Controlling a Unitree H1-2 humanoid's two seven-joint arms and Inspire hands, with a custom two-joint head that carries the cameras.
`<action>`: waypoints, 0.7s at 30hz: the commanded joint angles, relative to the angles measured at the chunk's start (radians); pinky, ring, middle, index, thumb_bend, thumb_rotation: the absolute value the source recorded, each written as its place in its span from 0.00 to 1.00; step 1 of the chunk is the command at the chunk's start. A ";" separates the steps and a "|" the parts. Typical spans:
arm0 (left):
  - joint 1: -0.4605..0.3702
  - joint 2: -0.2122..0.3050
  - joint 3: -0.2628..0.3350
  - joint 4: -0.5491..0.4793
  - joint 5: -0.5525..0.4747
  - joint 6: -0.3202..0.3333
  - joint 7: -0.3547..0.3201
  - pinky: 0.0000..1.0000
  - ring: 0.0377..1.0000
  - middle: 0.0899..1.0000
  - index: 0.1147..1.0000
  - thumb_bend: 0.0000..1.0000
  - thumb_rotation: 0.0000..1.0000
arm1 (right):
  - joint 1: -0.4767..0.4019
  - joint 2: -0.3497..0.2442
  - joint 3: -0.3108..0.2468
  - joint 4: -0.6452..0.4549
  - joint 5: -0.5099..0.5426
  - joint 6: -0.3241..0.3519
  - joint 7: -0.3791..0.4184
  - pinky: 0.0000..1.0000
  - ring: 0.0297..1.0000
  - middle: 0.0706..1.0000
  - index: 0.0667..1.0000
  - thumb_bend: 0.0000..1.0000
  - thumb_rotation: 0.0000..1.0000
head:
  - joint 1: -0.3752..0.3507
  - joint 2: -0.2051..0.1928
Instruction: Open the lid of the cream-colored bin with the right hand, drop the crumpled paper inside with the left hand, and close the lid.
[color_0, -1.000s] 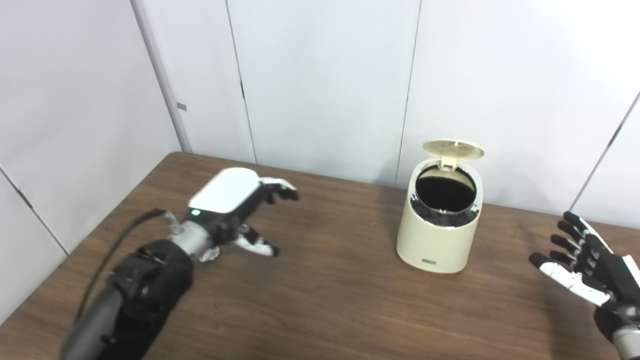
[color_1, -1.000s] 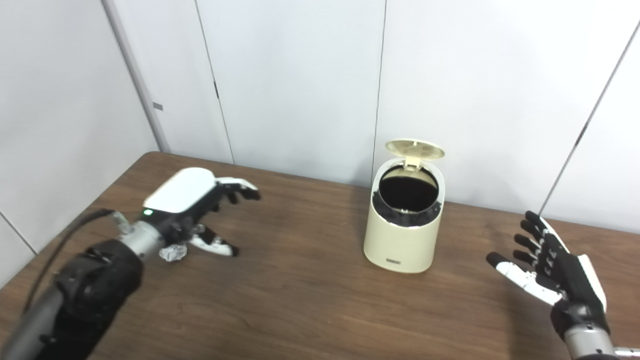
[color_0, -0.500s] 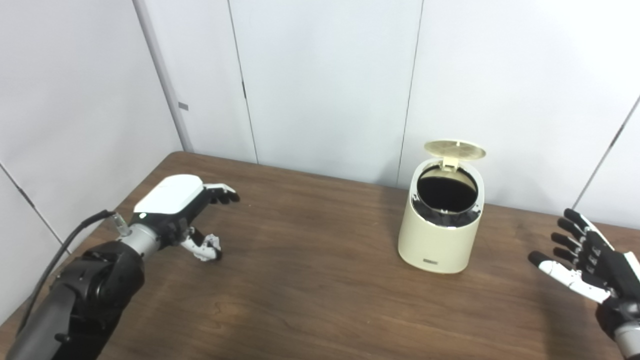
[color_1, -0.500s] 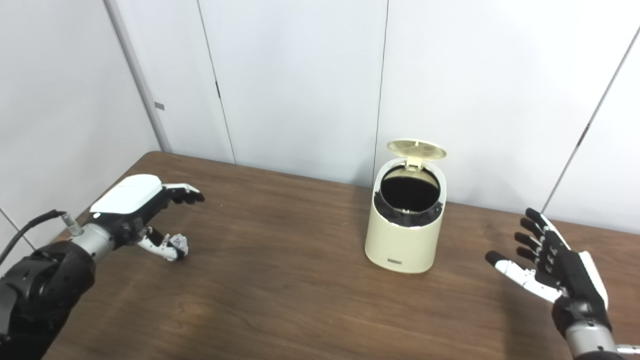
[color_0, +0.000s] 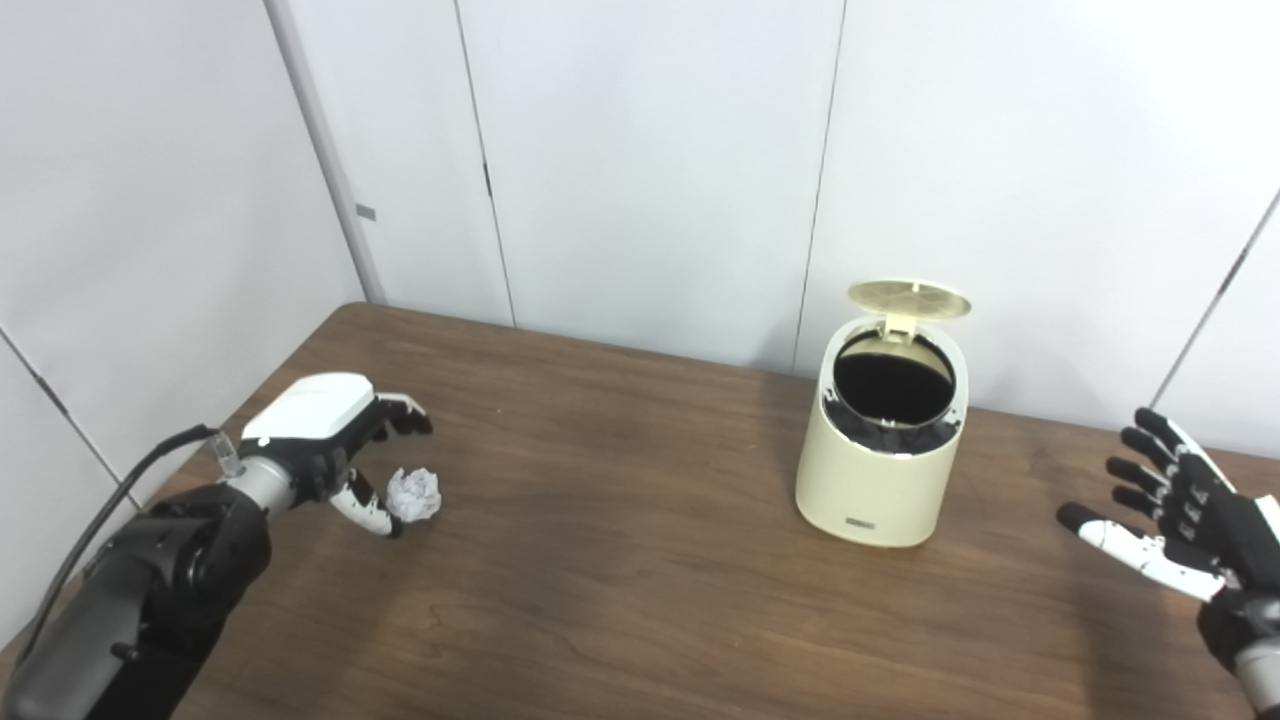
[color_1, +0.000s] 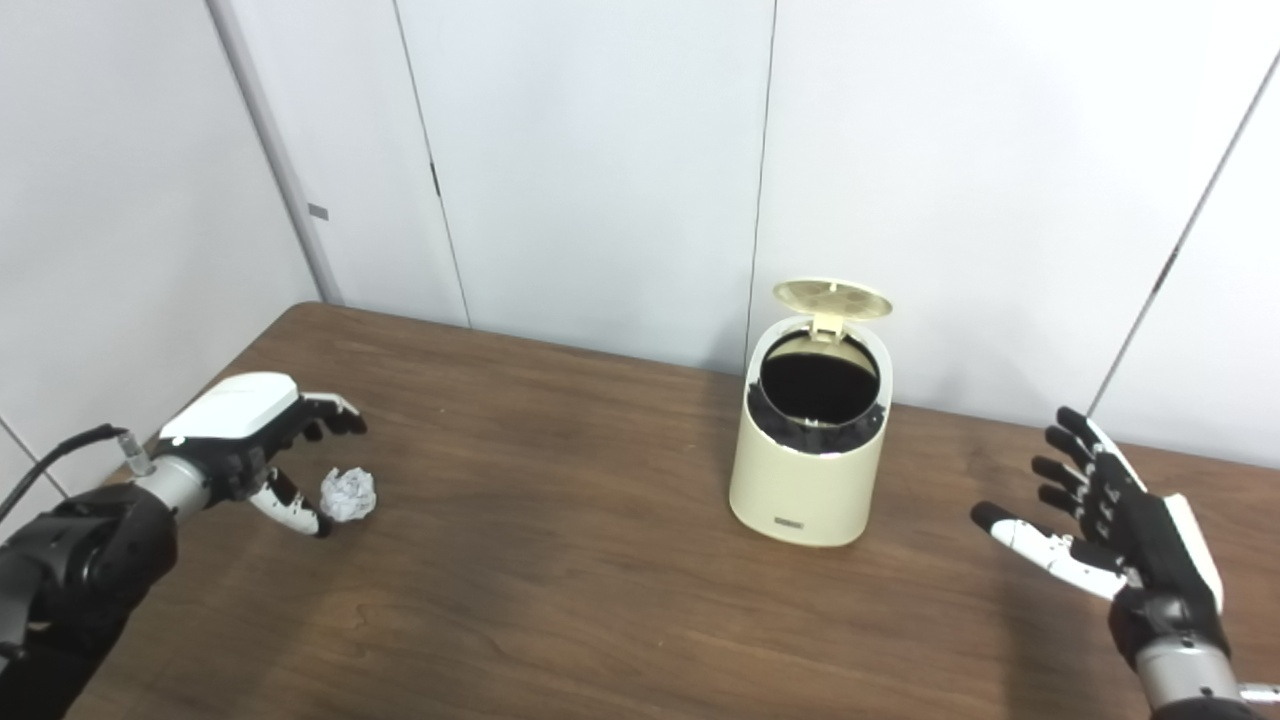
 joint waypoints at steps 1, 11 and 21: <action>-0.033 0.030 0.007 0.030 -0.001 -0.048 0.071 0.62 0.71 0.73 0.72 0.90 0.00 | -0.040 -0.013 -0.007 -0.035 0.005 -0.009 -0.002 0.82 0.86 0.91 0.92 0.49 0.13 | 0.001 0.002; -0.049 0.025 -0.033 0.174 0.012 -0.179 0.208 0.56 0.65 0.69 0.71 0.91 0.00 | -0.037 -0.007 -0.008 -0.040 0.007 -0.003 -0.005 0.83 0.86 0.90 0.91 0.50 0.15 | -0.001 0.005; -0.062 0.004 -0.050 0.161 -0.032 -0.110 0.161 0.59 0.68 0.72 0.74 0.86 0.00 | -0.037 -0.011 -0.007 -0.047 0.002 0.003 -0.005 0.83 0.86 0.91 0.92 0.48 0.11 | -0.006 0.011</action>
